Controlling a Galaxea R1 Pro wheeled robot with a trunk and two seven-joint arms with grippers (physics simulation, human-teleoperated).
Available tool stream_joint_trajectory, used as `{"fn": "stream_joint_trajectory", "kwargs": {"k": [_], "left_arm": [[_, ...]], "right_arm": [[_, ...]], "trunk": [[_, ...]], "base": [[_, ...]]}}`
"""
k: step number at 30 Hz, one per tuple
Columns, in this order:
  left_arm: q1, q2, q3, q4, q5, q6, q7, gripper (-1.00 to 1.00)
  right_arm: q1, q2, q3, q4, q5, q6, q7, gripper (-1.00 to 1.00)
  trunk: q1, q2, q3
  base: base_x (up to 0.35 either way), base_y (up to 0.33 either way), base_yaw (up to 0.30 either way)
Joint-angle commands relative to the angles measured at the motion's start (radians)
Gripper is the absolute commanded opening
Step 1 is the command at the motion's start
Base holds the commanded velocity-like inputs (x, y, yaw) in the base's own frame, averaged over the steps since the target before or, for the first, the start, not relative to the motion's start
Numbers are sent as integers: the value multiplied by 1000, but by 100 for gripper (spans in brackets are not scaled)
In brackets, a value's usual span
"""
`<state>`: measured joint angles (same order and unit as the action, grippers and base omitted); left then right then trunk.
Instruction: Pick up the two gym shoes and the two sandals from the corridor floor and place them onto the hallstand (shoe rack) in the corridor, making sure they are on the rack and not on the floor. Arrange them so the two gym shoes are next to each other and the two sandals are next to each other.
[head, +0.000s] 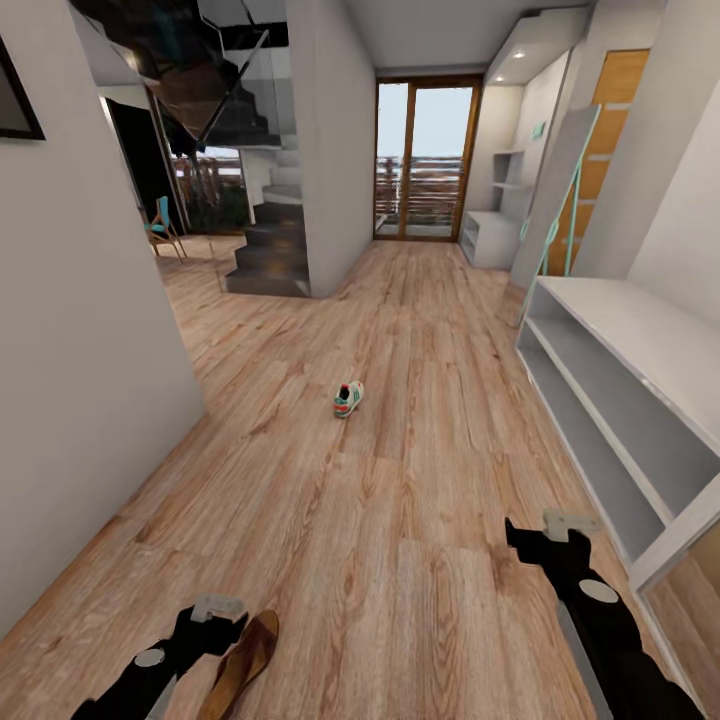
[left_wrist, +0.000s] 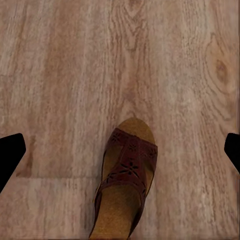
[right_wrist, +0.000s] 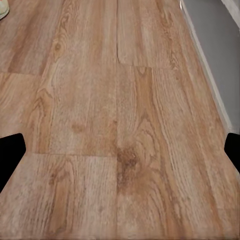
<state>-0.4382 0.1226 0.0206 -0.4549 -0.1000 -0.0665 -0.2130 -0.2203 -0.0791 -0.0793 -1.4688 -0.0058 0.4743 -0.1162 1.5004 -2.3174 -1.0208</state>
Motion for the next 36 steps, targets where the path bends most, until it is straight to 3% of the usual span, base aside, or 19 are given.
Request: {"fn": "stream_joint_trajectory", "kwargs": {"k": [1, 7, 26, 36], "left_arm": [[-9, 2, 2, 1, -18, 26, -18, 100], [-16, 6, 2, 2, -25, 65, -32, 100], [-8, 9, 1, 4, -26, 68, -34, 100], [-4, 15, 0, 4, -26, 63, -33, 100]], "right_arm": [[-17, -1, 0, -8, 0, 50, -4, 100], [-33, -1, 3, 20, 2, 90, -1, 100], [-36, 0, 11, 44, 2, 95, -2, 100], [-36, 1, 11, 44, 1, 95, -2, 100]], "trunk": [[4, -8, -4], [27, -50, -23], [100, -183, -84], [104, -185, -134]], "base": [[0, 0, 0], [0, 0, 0], [0, 0, 0], [0, 0, 0]]}}
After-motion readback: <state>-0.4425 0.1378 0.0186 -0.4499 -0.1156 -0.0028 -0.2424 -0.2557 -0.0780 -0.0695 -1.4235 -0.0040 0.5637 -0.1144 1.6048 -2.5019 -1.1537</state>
